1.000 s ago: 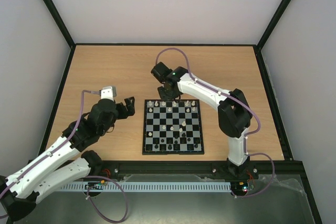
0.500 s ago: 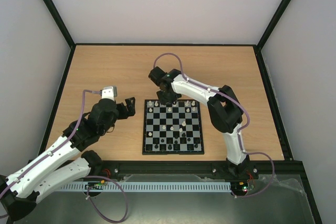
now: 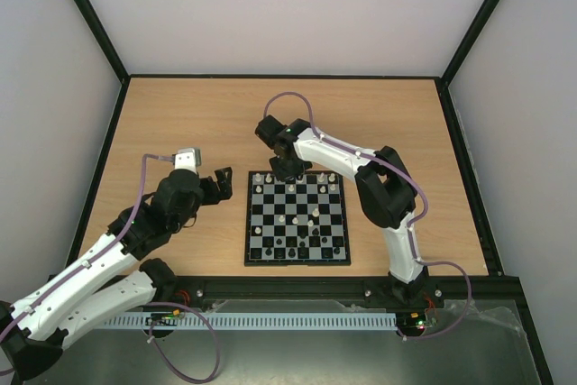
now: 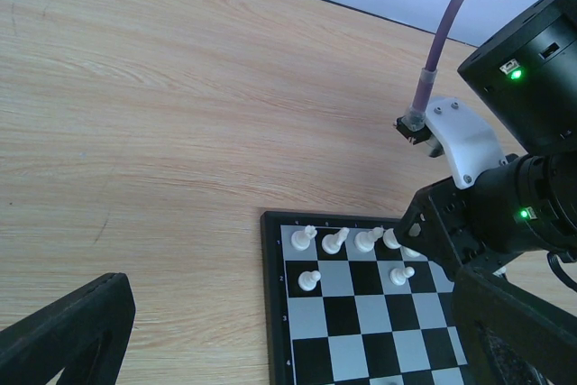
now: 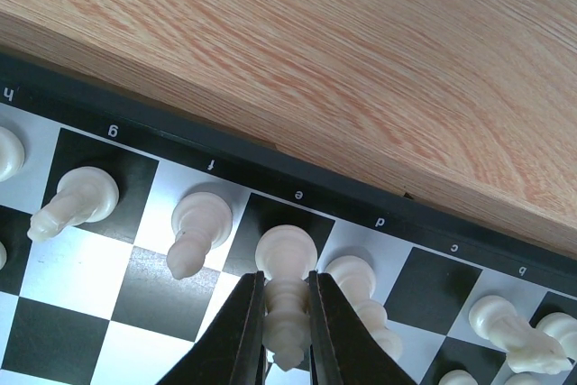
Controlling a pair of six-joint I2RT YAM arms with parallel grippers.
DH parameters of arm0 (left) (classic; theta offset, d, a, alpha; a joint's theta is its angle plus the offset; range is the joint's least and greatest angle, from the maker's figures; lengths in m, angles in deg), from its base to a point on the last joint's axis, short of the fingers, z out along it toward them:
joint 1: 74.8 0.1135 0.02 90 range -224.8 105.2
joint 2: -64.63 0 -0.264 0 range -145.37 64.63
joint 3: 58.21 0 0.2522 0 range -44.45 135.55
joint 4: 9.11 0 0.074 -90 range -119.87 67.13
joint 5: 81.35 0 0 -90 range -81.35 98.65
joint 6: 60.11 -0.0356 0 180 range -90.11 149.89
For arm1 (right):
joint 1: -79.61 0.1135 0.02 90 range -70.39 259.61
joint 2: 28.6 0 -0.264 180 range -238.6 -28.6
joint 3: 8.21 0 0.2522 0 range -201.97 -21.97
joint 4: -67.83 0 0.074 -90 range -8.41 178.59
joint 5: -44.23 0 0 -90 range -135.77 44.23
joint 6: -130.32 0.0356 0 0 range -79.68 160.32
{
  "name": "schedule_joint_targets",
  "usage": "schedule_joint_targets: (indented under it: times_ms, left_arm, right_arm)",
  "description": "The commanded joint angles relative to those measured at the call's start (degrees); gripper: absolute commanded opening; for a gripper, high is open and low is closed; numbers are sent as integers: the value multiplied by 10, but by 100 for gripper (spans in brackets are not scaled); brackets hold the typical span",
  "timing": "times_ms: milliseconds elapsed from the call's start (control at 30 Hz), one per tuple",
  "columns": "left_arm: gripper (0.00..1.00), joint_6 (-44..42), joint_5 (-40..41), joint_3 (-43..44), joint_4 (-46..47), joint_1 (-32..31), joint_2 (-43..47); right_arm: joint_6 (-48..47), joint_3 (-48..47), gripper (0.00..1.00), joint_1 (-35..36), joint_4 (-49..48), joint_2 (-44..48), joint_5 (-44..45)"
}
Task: Set up the chess pieces on the board
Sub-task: Place the chess piece on the chessboard.
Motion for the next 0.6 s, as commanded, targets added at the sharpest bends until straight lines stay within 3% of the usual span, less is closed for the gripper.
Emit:
schedule_joint_targets:
  times_ms: [0,567]
  left_arm:
    - [99,-7,-4,1,13,6,-2]
    - [99,-9,-9,1,22,7,-13]
  right_arm:
    - [-4,7,8,0,31,-8,-3]
    - [-7,17,10,-1,16,-15,-8]
